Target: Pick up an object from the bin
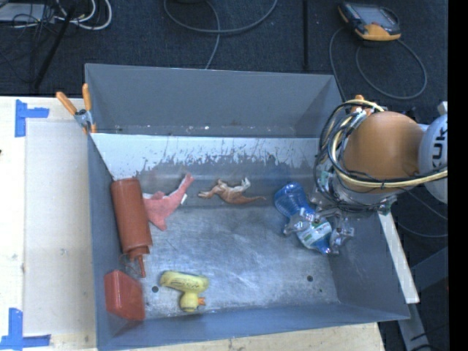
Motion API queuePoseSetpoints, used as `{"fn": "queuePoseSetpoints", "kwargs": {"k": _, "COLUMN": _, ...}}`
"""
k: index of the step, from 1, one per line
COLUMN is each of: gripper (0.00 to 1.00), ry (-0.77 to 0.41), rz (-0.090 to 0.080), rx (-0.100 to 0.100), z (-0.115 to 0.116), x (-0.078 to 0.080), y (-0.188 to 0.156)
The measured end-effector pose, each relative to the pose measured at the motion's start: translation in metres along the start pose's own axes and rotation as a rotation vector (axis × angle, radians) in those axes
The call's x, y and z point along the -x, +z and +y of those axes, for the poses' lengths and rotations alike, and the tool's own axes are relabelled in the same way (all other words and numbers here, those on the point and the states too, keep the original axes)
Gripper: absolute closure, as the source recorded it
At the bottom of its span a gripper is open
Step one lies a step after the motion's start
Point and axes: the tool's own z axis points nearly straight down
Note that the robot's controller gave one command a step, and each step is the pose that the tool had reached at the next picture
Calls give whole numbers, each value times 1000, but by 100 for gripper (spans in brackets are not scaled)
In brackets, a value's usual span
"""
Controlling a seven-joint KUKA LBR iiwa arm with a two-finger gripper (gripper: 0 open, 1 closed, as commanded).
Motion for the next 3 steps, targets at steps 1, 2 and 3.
{"fn": "queuePoseSetpoints", "kwargs": {"k": 1, "gripper": 100, "ry": 0, "rz": 0, "rx": -2, "z": 1, "x": 0, "y": -5}}
{"fn": "queuePoseSetpoints", "kwargs": {"k": 2, "gripper": 100, "ry": 0, "rz": 2, "rx": 5, "z": 3, "x": -1, "y": -20}}
{"fn": "queuePoseSetpoints", "kwargs": {"k": 3, "gripper": 100, "ry": 0, "rz": 3, "rx": 3, "z": 3, "x": -1, "y": -41}}
